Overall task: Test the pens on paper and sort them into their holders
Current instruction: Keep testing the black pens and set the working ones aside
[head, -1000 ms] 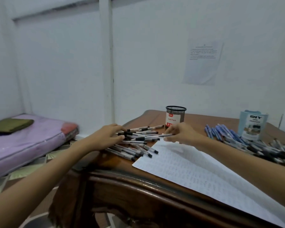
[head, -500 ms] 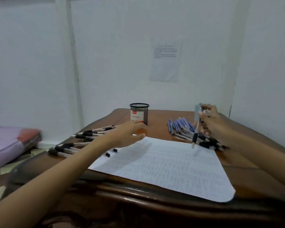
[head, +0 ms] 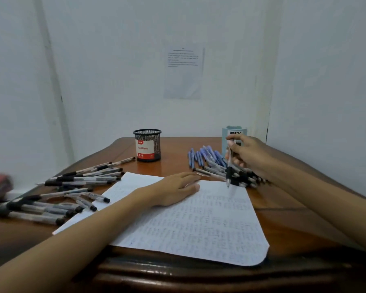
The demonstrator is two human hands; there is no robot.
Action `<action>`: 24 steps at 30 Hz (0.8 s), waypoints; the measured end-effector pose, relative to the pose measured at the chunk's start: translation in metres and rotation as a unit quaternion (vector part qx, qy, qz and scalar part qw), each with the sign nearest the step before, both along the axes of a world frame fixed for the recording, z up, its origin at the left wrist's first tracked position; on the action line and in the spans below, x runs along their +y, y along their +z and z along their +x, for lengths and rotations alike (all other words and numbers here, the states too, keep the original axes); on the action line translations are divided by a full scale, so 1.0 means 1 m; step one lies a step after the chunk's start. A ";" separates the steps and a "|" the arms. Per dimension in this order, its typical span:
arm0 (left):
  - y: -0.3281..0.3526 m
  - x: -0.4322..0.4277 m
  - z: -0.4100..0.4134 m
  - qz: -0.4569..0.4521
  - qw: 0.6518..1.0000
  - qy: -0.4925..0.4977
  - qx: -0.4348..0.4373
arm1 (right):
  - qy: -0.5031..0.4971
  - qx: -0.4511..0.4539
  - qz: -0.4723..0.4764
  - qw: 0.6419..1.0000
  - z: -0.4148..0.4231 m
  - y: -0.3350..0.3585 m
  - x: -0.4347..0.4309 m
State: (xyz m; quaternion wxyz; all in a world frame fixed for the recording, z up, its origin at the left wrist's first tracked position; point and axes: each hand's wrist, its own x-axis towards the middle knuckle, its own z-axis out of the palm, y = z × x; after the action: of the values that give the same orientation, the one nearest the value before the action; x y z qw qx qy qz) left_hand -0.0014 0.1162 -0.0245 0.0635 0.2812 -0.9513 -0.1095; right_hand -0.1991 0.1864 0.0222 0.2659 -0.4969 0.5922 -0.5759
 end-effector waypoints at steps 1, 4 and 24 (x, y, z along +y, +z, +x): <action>-0.001 0.000 0.001 0.005 1.000 0.001 0.006 | 0.013 -0.014 0.004 1.000 0.001 -0.002 -0.002; -0.001 0.000 0.003 0.005 1.000 0.001 0.015 | 0.060 -0.019 0.035 0.997 0.003 -0.009 -0.006; 0.001 -0.003 0.005 0.019 0.998 0.066 0.014 | 0.078 -0.204 0.010 0.976 0.013 -0.016 0.009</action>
State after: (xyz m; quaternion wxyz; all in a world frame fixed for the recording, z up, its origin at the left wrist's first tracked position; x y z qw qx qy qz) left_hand 0.0036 0.1134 -0.0240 0.0783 0.3434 -0.9273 -0.1267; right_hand -0.1864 0.1949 0.0066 0.4302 -0.4111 0.4908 -0.6365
